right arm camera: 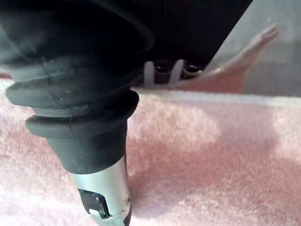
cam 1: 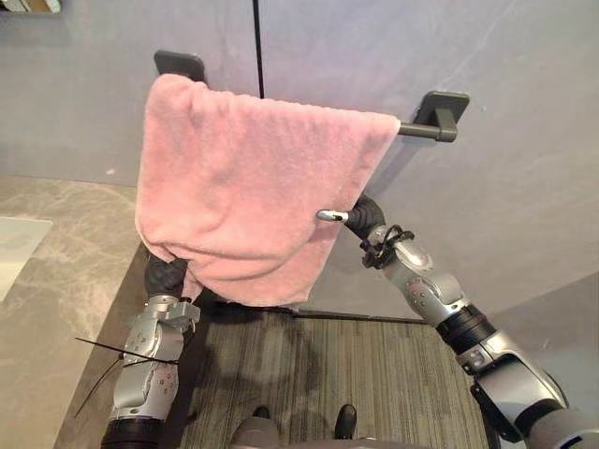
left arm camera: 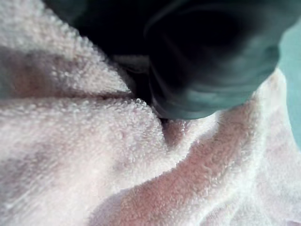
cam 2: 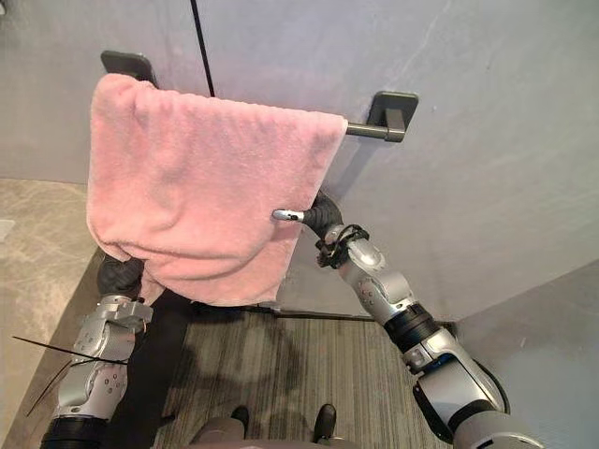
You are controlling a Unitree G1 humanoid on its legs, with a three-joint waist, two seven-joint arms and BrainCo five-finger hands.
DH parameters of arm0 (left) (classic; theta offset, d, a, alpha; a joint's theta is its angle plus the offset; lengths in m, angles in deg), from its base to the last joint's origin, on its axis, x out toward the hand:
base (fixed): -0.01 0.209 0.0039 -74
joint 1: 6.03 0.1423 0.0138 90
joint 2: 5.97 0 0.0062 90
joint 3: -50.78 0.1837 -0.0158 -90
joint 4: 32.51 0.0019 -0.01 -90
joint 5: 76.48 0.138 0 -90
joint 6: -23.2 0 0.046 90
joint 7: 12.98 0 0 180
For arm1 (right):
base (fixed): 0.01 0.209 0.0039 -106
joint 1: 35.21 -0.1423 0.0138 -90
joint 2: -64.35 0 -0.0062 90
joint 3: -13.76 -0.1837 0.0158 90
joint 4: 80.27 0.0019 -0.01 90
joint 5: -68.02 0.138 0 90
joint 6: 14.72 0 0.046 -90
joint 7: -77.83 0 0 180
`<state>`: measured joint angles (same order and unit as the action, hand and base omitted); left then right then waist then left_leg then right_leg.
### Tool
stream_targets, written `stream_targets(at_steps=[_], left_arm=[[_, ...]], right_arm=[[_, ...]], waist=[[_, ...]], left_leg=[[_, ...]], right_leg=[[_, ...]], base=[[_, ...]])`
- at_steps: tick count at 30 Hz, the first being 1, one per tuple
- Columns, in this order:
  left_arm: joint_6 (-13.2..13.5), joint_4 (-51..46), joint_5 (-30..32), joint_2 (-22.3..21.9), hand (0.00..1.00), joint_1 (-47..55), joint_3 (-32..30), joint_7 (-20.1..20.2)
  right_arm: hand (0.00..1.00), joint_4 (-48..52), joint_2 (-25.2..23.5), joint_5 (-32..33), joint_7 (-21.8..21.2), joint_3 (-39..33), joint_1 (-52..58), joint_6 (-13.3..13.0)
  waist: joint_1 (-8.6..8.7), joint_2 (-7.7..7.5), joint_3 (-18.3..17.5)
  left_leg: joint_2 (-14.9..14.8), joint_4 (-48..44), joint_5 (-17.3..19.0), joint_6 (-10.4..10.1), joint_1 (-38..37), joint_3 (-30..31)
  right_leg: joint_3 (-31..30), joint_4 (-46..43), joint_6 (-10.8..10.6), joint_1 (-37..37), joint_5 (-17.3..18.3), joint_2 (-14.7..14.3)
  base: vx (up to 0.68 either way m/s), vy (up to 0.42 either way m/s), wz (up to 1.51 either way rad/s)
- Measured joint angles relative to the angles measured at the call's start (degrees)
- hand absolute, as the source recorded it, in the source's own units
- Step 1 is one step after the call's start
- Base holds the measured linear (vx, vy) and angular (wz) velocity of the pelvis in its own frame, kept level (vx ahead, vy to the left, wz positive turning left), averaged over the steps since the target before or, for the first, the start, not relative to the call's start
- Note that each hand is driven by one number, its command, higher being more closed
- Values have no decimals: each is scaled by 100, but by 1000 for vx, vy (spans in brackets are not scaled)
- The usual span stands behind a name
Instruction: Organize washtable
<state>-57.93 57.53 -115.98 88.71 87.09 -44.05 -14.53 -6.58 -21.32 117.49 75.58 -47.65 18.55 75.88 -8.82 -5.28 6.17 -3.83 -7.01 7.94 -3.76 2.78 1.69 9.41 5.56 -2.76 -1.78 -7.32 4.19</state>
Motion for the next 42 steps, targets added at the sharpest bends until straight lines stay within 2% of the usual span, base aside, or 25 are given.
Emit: stream_targets(at_steps=[6, 7, 20, 29, 34, 42], left_arm=[[-30, 2, -35, 28, 100, -3, 50, -2], [-31, 3, -35, 34, 100, -3, 71, -1], [-89, 48, -32, 84, 100, -209, 223, -41], [-96, 52, -3, 67, 100, -211, 188, -117], [-99, 185, 66, -32, 100, -218, 164, -117], [-123, 301, 186, -248, 100, -238, 8, -117]], right_arm=[[0, -135, -60, 181, 97, 184, -315, 2], [100, -210, -74, 187, 102, 248, -396, 2], [100, -310, -208, 116, 139, 379, -798, 46], [100, 18, -382, -223, 217, -462, -134, 24], [100, 224, -428, -293, 203, -589, 154, -13], [100, 435, -521, -315, 185, -815, 433, -21]], waist=[[12, -119, 31], [18, -118, 32], [32, -110, 38], [65, -90, 51], [174, -67, 66], [177, 4, 112]], left_leg=[[-10, 3, -25, -9, 54, 0], [-8, 2, -25, -9, 54, -4], [-9, -4, -25, -10, 55, -46], [-30, -8, -16, -14, -17, -185], [-105, -81, 19, -27, -38, -275], [-159, -111, 83, -37, -65, -347]], right_leg=[[-5, 0, 2, -49, -1, -10], [-9, 0, 2, -50, -1, -9], [-42, 0, 17, -120, -11, -10], [-185, 0, 59, -122, -42, -2], [-276, -1, 83, -109, -59, -30], [-345, -1, 105, -50, -46, -117]], base=[[0, 0, 0], [0, 0, 0], [2, 1, -1], [-20, 6, -8], [-47, -9, -10], [-30, -8, -6]])
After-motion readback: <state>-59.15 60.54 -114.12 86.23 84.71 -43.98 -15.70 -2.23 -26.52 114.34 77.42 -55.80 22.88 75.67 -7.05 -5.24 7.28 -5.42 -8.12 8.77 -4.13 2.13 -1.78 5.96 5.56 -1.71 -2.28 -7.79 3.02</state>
